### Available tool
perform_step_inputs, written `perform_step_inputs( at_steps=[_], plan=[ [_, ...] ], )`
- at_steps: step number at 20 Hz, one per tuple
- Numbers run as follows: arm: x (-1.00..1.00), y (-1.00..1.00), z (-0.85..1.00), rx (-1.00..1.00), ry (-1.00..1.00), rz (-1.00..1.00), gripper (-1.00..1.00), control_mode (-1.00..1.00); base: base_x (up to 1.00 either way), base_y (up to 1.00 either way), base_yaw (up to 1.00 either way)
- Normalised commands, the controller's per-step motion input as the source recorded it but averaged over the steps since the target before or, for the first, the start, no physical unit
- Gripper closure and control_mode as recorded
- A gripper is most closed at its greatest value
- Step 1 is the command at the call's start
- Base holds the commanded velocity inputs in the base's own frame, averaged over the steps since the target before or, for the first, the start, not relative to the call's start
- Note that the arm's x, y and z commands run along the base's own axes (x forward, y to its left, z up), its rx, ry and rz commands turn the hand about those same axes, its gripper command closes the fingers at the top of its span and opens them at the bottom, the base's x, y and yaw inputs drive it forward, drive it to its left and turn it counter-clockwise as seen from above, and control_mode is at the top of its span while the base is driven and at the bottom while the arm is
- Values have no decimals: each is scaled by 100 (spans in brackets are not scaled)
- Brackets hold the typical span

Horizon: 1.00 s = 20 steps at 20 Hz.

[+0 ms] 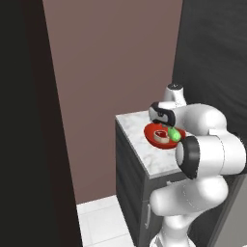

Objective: Take the fish, corn, and steak from the freezer and place them in the bowl on the counter.

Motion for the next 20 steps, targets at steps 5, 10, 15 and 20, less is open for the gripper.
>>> perform_step_inputs(
  at_steps=[5, 10, 15, 20],
  plan=[
    [16, 2, -17, 0, 0, 0, 100, -100, 0, 0, 0],
    [0, 13, -18, 0, 7, 0, 100, -100, 0, 0, 0],
    [0, 0, -23, 0, 6, 0, 100, -100, 0, 0, 0],
    [0, 0, -9, 0, 0, 0, 100, -100, 0, 0, 0]
  ],
)
